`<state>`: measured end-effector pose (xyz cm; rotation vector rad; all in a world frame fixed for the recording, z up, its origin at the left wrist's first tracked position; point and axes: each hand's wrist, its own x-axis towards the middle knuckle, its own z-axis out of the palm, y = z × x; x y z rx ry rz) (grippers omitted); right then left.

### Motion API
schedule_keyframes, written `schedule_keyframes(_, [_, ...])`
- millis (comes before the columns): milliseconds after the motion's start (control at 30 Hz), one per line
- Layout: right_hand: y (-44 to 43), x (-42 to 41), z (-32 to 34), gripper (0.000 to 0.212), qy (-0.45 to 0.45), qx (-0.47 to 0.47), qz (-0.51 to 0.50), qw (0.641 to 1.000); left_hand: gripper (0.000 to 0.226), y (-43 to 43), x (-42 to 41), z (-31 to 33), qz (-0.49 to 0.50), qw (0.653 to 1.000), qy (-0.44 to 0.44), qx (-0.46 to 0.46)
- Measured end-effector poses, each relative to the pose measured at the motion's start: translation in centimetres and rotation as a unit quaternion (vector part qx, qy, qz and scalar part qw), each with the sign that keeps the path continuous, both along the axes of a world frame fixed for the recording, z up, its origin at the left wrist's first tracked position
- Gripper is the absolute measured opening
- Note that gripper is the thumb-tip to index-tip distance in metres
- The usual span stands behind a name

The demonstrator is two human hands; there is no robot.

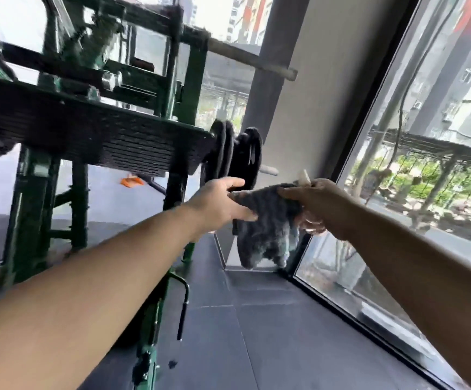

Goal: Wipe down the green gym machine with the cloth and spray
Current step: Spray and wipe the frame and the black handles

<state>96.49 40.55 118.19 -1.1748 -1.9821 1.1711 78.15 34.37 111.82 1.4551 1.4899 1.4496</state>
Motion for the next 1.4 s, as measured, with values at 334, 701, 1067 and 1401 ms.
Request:
schedule_keyframes(334, [18.7,-2.0,-8.1,0.005,-0.154,-0.027,0.089,0.984,0.014,13.8,-1.4,-7.3,0.180,0.972,0.093,-0.117])
schedule_keyframes(701, [26.9,-12.5,-21.2,0.025,-0.255,-0.013,0.155,0.955,0.010,21.7,-10.9,-20.7,0.228,0.952,0.077,-0.190])
schedule_keyframes(1067, [36.4,-18.1,-36.1,0.015,-0.076,-0.213,0.133,0.965,0.023,30.2,-17.8,-31.8,0.282,0.903,0.068,-0.316])
schedule_keyframes(1401, [43.7,-24.2,-62.5,0.041,-0.075,-0.230,0.141,0.960,0.023,36.9,-18.9,-59.3,0.406,0.862,-0.046,-0.301])
